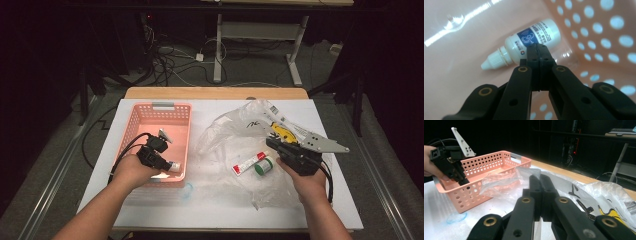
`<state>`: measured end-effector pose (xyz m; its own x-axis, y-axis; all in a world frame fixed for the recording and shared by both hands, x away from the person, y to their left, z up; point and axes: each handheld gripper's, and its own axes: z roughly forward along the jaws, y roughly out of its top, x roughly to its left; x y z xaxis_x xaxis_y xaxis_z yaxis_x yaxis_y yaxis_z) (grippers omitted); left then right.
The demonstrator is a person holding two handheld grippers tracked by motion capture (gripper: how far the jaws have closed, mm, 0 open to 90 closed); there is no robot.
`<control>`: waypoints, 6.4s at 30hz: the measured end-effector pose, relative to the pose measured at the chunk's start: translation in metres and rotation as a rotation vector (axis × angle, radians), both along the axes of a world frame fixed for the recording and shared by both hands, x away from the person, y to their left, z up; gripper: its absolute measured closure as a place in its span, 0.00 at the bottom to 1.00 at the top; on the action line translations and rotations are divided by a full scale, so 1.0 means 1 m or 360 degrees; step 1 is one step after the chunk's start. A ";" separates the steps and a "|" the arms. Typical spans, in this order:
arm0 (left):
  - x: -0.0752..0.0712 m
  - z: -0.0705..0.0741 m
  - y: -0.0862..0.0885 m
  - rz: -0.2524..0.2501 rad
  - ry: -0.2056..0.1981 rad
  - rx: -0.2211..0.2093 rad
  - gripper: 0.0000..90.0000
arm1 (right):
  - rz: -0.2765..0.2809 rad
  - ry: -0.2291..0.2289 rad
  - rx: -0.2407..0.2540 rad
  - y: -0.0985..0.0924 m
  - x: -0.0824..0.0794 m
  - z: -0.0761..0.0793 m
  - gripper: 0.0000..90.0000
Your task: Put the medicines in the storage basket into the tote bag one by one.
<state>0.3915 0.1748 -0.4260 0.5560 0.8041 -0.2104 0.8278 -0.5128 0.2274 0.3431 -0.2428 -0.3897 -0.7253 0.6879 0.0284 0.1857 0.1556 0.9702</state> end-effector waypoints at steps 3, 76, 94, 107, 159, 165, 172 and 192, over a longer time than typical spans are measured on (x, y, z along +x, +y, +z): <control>0.005 0.000 0.000 0.0032 -0.0085 -0.0022 0.98 | 0.0000 0.0000 0.0000 -0.001 0.000 0.000 1.00; 0.012 0.010 0.004 0.0094 -0.0312 -0.0105 0.64 | 0.0000 -0.0006 0.0008 -0.002 -0.001 0.001 1.00; -0.041 0.012 0.021 0.0156 -0.0594 -0.0340 0.64 | 0.0003 -0.0014 0.0005 -0.001 -0.001 0.002 1.00; -0.059 0.012 0.024 0.0188 -0.0720 -0.0472 0.64 | 0.0000 -0.0007 -0.0001 -0.003 -0.001 0.001 1.00; -0.052 0.014 -0.133 -0.0261 -0.0797 -0.0632 0.64 | 0.0011 -0.0022 -0.0001 -0.002 -0.002 0.002 1.00; -0.037 0.006 -0.152 -0.0297 -0.0790 -0.0614 0.64 | 0.0011 -0.0024 0.0006 -0.003 -0.002 0.002 1.00; -0.018 -0.003 -0.174 -0.0306 -0.0808 -0.0574 0.64 | 0.0012 -0.0022 0.0007 -0.003 -0.002 0.002 1.00; 0.023 -0.032 -0.208 -0.0183 -0.0850 -0.0525 0.64 | 0.0007 -0.0004 0.0008 -0.005 0.000 -0.001 1.00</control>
<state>0.4147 -0.0337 -0.4579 0.7317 0.6732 -0.1068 0.5005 -0.4242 0.7547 0.3436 -0.2479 -0.3904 -0.7283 0.6846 0.0301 0.1827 0.1516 0.9714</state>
